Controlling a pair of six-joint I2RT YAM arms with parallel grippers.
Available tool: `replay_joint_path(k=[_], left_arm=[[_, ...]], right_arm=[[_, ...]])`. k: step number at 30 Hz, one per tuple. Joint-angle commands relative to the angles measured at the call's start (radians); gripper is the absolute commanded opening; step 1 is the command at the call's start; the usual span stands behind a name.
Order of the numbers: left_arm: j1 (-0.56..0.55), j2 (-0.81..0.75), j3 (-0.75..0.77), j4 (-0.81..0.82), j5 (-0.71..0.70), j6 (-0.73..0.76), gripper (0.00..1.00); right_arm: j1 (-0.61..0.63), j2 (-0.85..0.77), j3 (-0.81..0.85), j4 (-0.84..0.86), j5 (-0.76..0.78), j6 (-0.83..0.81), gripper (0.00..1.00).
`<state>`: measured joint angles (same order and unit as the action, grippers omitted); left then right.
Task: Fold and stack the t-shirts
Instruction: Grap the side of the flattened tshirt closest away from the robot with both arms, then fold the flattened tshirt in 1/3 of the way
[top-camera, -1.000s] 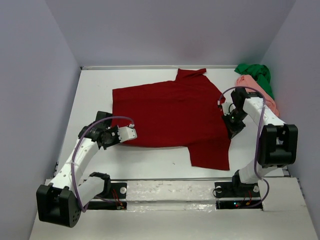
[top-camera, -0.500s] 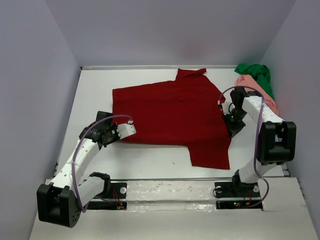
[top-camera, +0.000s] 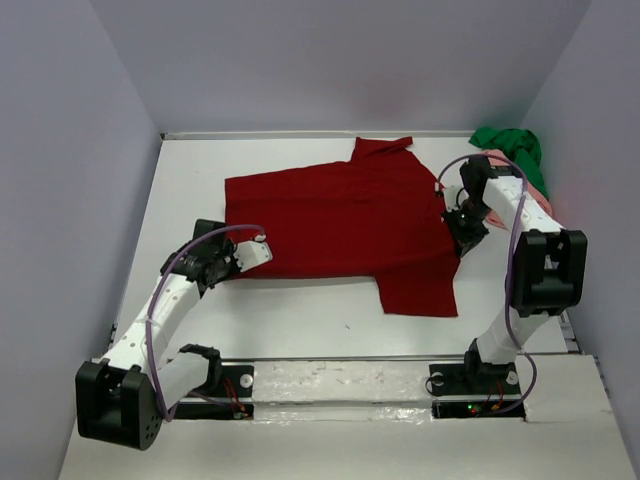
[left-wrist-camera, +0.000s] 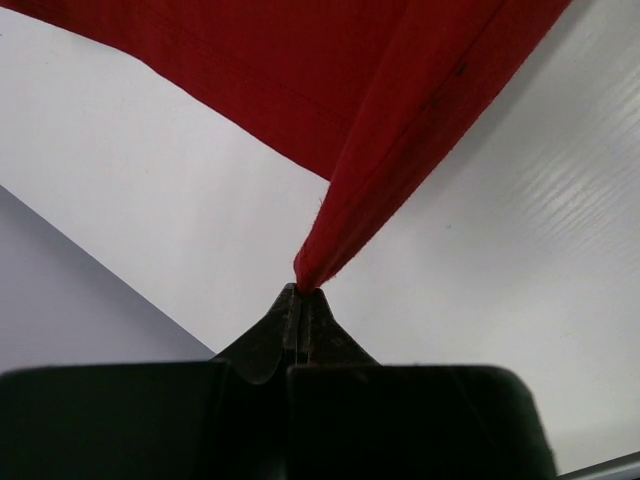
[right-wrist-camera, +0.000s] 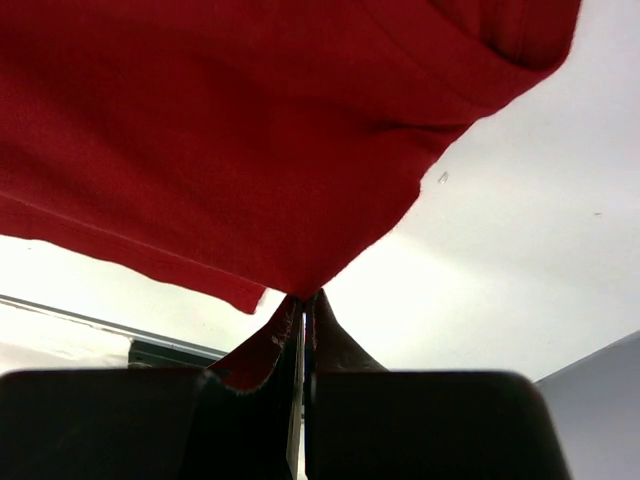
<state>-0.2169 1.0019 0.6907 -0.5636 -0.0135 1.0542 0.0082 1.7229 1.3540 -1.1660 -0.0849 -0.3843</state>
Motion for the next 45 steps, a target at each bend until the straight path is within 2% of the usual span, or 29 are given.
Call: replay_joint_path(k=[1,12,27,34,44,45], left_arm=[[-0.002,0.018,-0.002,0.031,-0.034,-0.014,0.0],[-0.002,0.079,0.016,0.111,-0.052,-0.042,0.0],[-0.002,0.287,0.062,0.245,-0.117,-0.072,0.0],[-0.002,0.365,0.081,0.258,-0.128,-0.083,0.0],[-0.007,0.4,0.081,0.295,-0.167,-0.105,0.0],[-0.009,0.402,0.072,0.319,-0.178,-0.108,0.07]], right_arm=[[0.006,0.029,0.072,-0.014,0.024,0.007,0.0],[0.006,0.138,0.177,-0.008,0.025,0.005,0.0],[0.006,0.334,0.352,-0.021,0.043,-0.007,0.0],[0.006,0.374,0.362,-0.012,0.048,-0.016,0.0],[0.006,0.392,0.375,-0.011,0.042,-0.011,0.0],[0.006,0.392,0.379,-0.011,0.042,-0.008,0.02]])
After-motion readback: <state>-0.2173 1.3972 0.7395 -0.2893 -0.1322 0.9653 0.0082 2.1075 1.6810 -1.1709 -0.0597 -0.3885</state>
